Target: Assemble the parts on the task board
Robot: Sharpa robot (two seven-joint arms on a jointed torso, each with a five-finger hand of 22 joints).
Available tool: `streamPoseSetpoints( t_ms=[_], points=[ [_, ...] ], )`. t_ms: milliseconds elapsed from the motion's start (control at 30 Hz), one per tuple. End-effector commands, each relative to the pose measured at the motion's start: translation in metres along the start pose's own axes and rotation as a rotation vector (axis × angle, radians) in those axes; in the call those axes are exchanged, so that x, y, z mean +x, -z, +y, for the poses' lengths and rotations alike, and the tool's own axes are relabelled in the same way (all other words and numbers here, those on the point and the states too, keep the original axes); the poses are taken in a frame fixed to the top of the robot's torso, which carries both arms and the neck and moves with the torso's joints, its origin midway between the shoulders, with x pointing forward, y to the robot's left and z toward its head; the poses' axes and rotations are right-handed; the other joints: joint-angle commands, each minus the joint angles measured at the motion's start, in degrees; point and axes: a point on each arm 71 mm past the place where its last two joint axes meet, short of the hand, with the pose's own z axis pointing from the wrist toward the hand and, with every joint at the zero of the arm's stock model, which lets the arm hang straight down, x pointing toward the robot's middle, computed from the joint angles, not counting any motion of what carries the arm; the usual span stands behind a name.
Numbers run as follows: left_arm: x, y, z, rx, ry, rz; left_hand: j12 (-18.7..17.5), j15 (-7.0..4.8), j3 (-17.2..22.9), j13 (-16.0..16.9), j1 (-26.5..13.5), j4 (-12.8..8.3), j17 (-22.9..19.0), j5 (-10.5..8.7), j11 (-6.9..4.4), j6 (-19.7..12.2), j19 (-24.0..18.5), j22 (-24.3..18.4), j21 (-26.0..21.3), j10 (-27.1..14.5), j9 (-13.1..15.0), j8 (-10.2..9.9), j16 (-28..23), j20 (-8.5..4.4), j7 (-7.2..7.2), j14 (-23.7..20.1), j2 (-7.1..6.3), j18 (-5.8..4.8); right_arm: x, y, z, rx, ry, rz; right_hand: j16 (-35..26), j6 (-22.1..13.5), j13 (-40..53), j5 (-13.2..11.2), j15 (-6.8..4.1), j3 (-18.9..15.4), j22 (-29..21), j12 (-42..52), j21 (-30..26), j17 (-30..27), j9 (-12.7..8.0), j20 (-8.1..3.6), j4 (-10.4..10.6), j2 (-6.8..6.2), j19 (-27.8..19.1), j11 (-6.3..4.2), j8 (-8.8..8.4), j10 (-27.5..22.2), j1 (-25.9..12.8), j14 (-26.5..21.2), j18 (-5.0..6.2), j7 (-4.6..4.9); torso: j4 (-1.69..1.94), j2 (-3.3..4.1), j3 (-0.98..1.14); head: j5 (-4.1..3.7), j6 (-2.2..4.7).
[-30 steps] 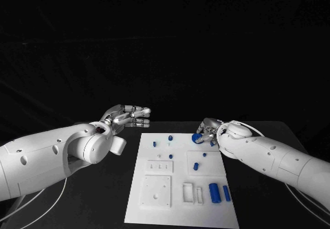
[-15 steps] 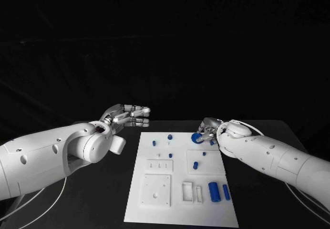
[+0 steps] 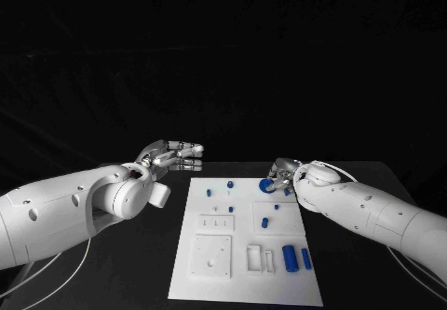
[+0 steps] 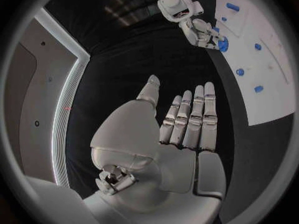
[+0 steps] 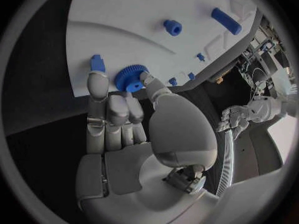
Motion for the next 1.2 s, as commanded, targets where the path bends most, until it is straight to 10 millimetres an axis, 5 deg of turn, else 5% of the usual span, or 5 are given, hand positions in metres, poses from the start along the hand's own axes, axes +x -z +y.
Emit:
streamPoseSetpoints(
  t_ms=[33, 300, 833, 1200],
  points=[
    [0.003, -0.001, 0.000, 0.003, 0.002, 0.020, -0.1, 0.02, -0.1, 0.1, 0.0, 0.3, 0.1, -0.18, -0.14, -0.5, 0.2, -0.1, 0.3, -0.4, 0.0, -0.2, 0.0, 0.04, 0.08, 0.2, 0.43, -0.30, 0.004, 0.000, 0.000, 0.002, 0.047, 0.025, 0.3, 0.6, 0.2, -0.7, 0.35, 1.1, 0.3, 0.3, -0.1, 0.1, 0.1, 0.40, -0.6, 0.35, 1.8, 0.34, 0.16, 0.2, 0.2, 0.0, -0.17, 0.01, 0.00, 0.00, 0.04, -0.06, -0.11],
    [0.002, 0.000, 0.000, 0.001, 0.002, 0.018, -0.1, 0.02, -0.1, 0.1, 0.0, 0.3, 0.1, -0.18, -0.14, -0.5, 0.2, -0.1, 0.3, -0.4, 0.0, -0.2, 0.0, 0.04, 0.08, 0.2, 0.43, -0.30, 0.006, 0.001, 0.003, -0.009, 0.107, 0.002, 0.5, 3.4, 0.5, -1.6, 0.58, 5.1, 1.4, 1.2, -0.3, 0.2, 0.1, 0.64, -2.0, 0.21, 1.9, 0.61, 0.14, 0.7, -0.4, 0.0, -0.12, -0.10, -0.02, 0.00, 0.06, -0.08, -0.20],
    [0.002, 0.001, 0.000, -0.001, 0.002, 0.014, -0.1, 0.01, -0.1, 0.1, -0.1, 0.4, 0.1, -0.20, -0.11, -0.6, 0.2, -0.1, 0.3, -0.4, 0.0, -0.2, 0.0, 0.04, 0.11, 0.2, 0.39, -0.30, -0.002, 0.008, 0.022, -0.057, 0.130, -0.125, 0.9, 6.0, 1.5, -3.1, 0.39, 5.0, 4.4, 2.8, 1.6, 0.4, 0.1, 0.47, 0.8, -0.09, 2.3, 0.71, 0.17, 1.9, -0.4, 0.1, -0.35, -0.41, 0.00, 0.00, -0.01, 0.05, -0.14],
    [0.001, 0.002, 0.000, -0.002, 0.001, 0.010, -0.1, 0.01, -0.1, 0.1, -0.1, 0.4, 0.1, -0.20, -0.11, -0.6, 0.2, -0.1, 0.3, -0.4, 0.0, -0.2, 0.0, 0.04, 0.11, 0.2, 0.39, -0.30, -0.011, 0.019, 0.056, -0.141, 0.147, -0.226, 1.0, 6.2, 1.6, -3.5, 0.21, 6.1, 5.0, 3.0, 1.6, 0.4, 0.1, 0.29, 2.2, -1.11, 2.5, 0.71, 0.17, 2.3, 0.0, 0.1, -0.41, -0.45, -0.03, 0.08, 0.07, 0.37, 0.15]
  ],
)
